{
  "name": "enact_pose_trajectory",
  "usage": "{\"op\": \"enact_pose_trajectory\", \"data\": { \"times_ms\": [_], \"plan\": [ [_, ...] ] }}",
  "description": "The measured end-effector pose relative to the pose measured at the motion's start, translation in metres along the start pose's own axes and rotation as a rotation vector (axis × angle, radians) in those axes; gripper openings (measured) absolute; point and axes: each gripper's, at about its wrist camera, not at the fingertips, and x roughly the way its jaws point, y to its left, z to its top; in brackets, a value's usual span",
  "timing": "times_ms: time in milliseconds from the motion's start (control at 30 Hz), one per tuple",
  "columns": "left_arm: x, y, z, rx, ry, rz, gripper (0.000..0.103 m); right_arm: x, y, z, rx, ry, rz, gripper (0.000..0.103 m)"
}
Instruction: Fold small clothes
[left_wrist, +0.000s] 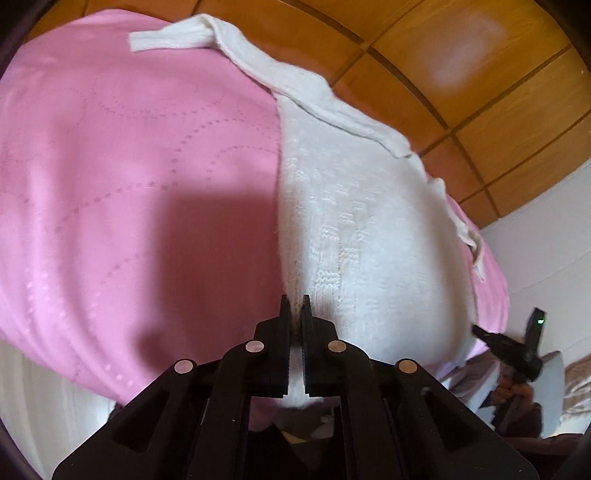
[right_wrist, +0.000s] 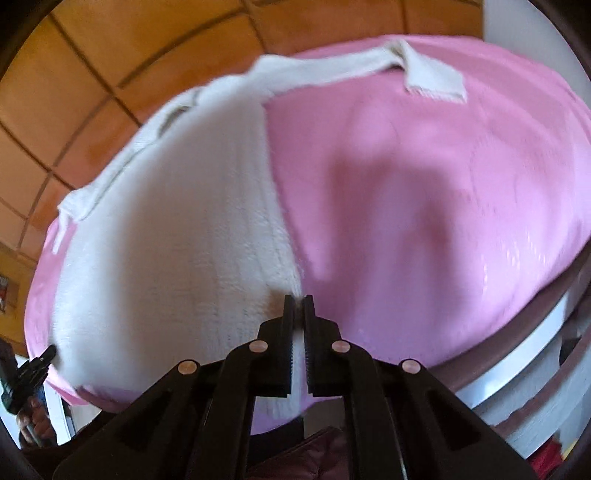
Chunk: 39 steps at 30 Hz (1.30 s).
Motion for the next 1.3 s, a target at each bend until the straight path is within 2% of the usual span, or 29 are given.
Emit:
{"op": "enact_pose_trajectory", "data": {
  "times_ms": [33, 67, 133, 167, 200, 233, 267, 333, 400, 500, 633, 667, 767, 867, 967, 1033, 1100, 1167, 1200, 1233, 1300],
  "plan": [
    [-0.001, -0.001, 0.005, -0.001, -0.010, 0.015, 0.004, -0.001, 0.000, 0.002, 0.006, -0.007, 0.000, 0.005],
    [-0.001, -0.001, 0.010, 0.007, -0.021, 0.036, 0.010, -0.002, 0.004, 0.004, -0.001, -0.017, -0.004, 0.006],
    [-0.005, 0.003, 0.019, 0.019, -0.050, 0.084, 0.024, -0.012, 0.014, 0.011, -0.030, -0.078, -0.050, 0.015],
    [-0.008, 0.007, 0.025, 0.008, -0.069, 0.105, 0.033, -0.016, 0.017, 0.013, -0.039, -0.101, -0.056, 0.024],
    [-0.009, 0.010, 0.030, -0.007, -0.088, 0.125, 0.038, -0.019, 0.023, 0.015, -0.040, -0.118, -0.050, 0.045],
    [-0.013, 0.017, 0.034, -0.030, -0.114, 0.149, 0.048, -0.022, 0.029, 0.018, -0.038, -0.142, -0.036, 0.052],
    [-0.014, 0.021, 0.041, -0.043, -0.134, 0.172, 0.056, -0.021, 0.037, 0.017, -0.048, -0.162, -0.021, 0.052],
    [-0.017, 0.030, 0.055, -0.062, -0.178, 0.251, 0.059, -0.017, 0.068, 0.021, -0.100, -0.176, 0.019, 0.055],
    [-0.017, 0.045, 0.071, -0.101, -0.192, 0.324, 0.059, -0.010, 0.096, 0.023, -0.151, -0.176, 0.050, 0.058],
    [-0.026, 0.079, 0.106, -0.213, -0.248, 0.359, 0.059, 0.008, 0.141, 0.019, -0.233, -0.143, 0.102, 0.058],
    [-0.032, 0.108, 0.152, -0.219, -0.318, 0.496, 0.059, 0.037, 0.187, 0.009, -0.315, -0.080, 0.139, 0.058],
    [-0.032, 0.115, 0.163, -0.217, -0.321, 0.510, 0.059, 0.042, 0.193, 0.007, -0.326, -0.070, 0.145, 0.058],
    [-0.021, 0.138, 0.199, -0.241, -0.306, 0.525, 0.059, 0.057, 0.206, 0.008, -0.343, -0.038, 0.155, 0.058],
    [-0.009, 0.166, 0.227, -0.342, -0.302, 0.481, 0.059, 0.070, 0.216, 0.015, -0.356, -0.024, 0.149, 0.057],
    [0.003, 0.188, 0.249, -0.421, -0.309, 0.449, 0.059, 0.081, 0.232, 0.031, -0.385, -0.029, 0.148, 0.051],
    [0.012, 0.193, 0.263, -0.436, -0.317, 0.435, 0.059, 0.087, 0.241, 0.044, -0.412, -0.042, 0.150, 0.046],
    [0.023, 0.196, 0.279, -0.421, -0.311, 0.435, 0.057, 0.098, 0.258, 0.056, -0.439, -0.054, 0.150, 0.040],
    [0.032, 0.200, 0.288, -0.407, -0.302, 0.425, 0.027, 0.111, 0.278, 0.070, -0.480, -0.070, 0.146, 0.036],
    [0.038, 0.203, 0.293, -0.403, -0.289, 0.432, 0.020, 0.119, 0.290, 0.077, -0.505, -0.071, 0.146, 0.032],
    [0.039, 0.204, 0.295, -0.401, -0.287, 0.426, 0.002, 0.125, 0.298, 0.080, -0.522, -0.065, 0.148, 0.029],
    [0.036, 0.202, 0.296, -0.391, -0.300, 0.420, 0.002, 0.141, 0.316, 0.089, -0.558, -0.054, 0.149, 0.027]
  ]
}}
